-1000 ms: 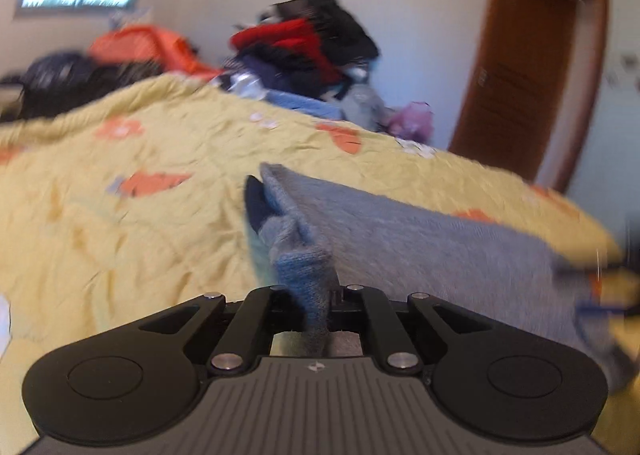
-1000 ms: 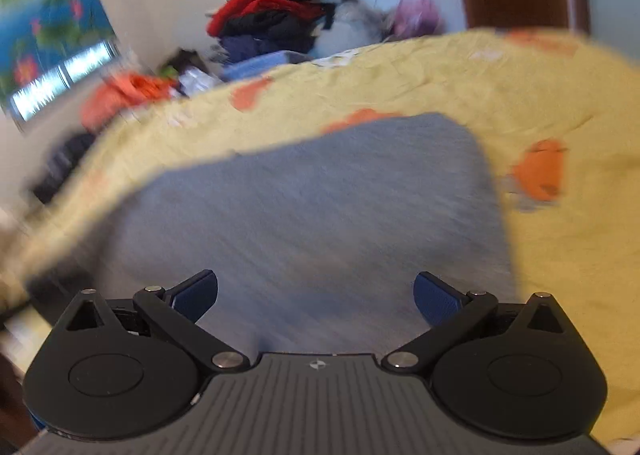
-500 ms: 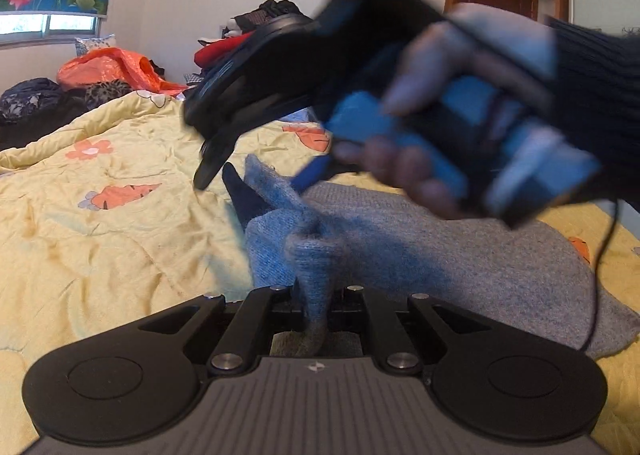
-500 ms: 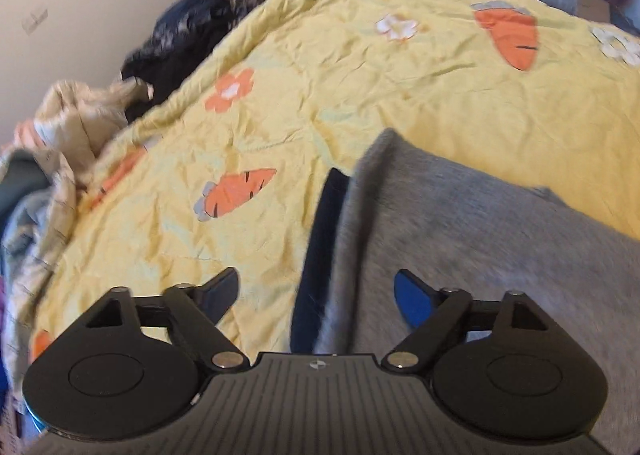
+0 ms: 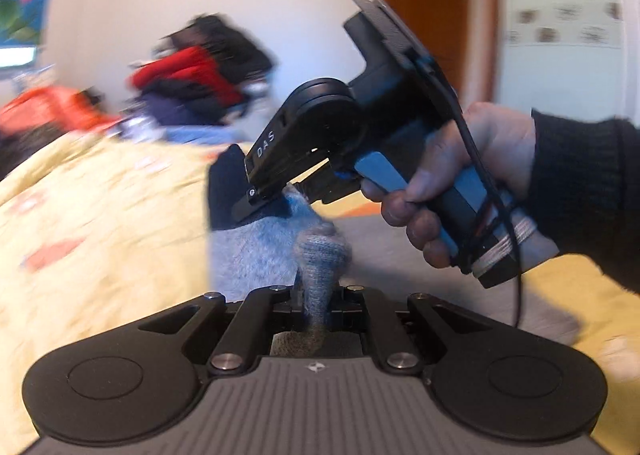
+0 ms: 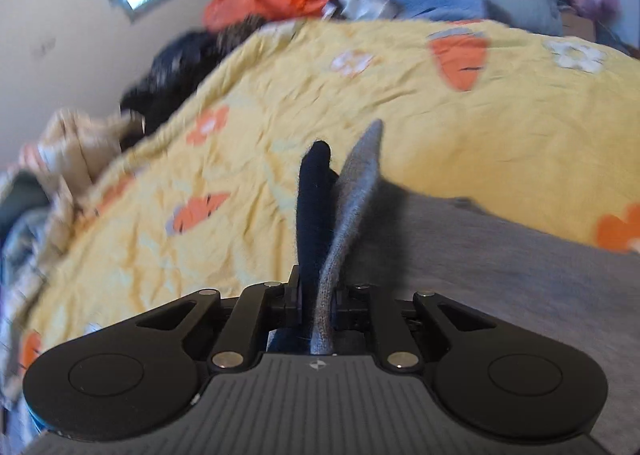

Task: Fold small clothes

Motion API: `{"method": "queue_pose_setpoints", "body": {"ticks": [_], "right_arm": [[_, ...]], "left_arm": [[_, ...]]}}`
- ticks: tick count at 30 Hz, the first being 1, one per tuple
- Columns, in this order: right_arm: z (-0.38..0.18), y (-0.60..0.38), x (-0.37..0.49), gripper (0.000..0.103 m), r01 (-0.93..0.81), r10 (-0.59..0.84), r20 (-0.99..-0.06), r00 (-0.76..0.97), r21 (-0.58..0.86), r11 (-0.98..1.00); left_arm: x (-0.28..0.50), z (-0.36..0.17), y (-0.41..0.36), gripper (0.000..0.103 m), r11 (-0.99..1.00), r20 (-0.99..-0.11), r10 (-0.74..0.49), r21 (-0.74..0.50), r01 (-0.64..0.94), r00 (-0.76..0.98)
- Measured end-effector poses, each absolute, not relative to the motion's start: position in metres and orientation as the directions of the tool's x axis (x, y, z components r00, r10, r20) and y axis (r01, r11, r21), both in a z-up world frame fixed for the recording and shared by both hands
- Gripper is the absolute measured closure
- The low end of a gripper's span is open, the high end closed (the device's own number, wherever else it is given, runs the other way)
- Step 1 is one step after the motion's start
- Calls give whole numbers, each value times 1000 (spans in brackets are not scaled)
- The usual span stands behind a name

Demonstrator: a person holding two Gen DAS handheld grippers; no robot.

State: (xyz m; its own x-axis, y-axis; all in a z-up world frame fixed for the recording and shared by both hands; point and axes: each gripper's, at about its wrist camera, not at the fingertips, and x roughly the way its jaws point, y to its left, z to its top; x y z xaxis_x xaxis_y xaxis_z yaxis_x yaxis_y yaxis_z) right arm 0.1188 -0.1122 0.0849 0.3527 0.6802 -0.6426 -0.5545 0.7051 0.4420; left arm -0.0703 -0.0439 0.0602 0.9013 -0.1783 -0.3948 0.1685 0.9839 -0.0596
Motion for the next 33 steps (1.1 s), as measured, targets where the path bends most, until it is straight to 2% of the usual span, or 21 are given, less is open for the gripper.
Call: {"method": "queue_pose_setpoints", "body": {"ticks": [3, 6, 11, 14, 16, 19, 21, 26, 29, 30, 31, 33], "right_arm": [[101, -189, 118, 89, -493, 682, -607, 408, 483, 724], [98, -256, 114, 89, -433, 615, -633, 470, 442, 786], [45, -315, 108, 89, -310, 494, -709, 503, 386, 869], [27, -326, 105, 90, -280, 545, -653, 526, 472, 836], [26, -329, 108, 74, -256, 588, -620, 519, 544, 799], [29, -340, 114, 56, -197, 635, -563, 529, 647, 737], [35, -345, 117, 52, -188, 642, -537, 547, 669, 719], [37, -335, 125, 50, -210, 621, -595, 510, 613, 761], [34, -330, 126, 51, -237, 593, -620, 514, 562, 793], [33, -328, 127, 63, -245, 576, -633, 518, 535, 808], [34, -326, 128, 79, -255, 563, -642, 520, 512, 820], [41, -328, 125, 86, -273, 565, -630, 533, 503, 820]], "left_arm": [[-61, 64, -94, 97, 951, -397, -298, -47, 305, 868], [-54, 52, -145, 97, 904, -434, -396, -32, 426, 809], [-40, 15, -196, 96, 863, -568, -422, -14, 505, 706], [-38, 7, -197, 96, 859, -573, -411, 18, 512, 709], [-36, 8, -192, 96, 851, -577, -432, -5, 526, 693], [-42, 21, -180, 93, 815, -569, -504, -64, 576, 650], [-46, 27, -177, 91, 808, -551, -512, -49, 587, 659], [-60, 7, -207, 91, 773, -585, -394, 206, 600, 709], [-64, 3, -216, 91, 766, -554, -372, 270, 584, 745], [-60, 3, -219, 91, 763, -549, -375, 275, 585, 747], [-55, 4, -222, 91, 758, -549, -383, 274, 593, 743], [-47, 5, -228, 91, 755, -576, -395, 241, 610, 716]]}}
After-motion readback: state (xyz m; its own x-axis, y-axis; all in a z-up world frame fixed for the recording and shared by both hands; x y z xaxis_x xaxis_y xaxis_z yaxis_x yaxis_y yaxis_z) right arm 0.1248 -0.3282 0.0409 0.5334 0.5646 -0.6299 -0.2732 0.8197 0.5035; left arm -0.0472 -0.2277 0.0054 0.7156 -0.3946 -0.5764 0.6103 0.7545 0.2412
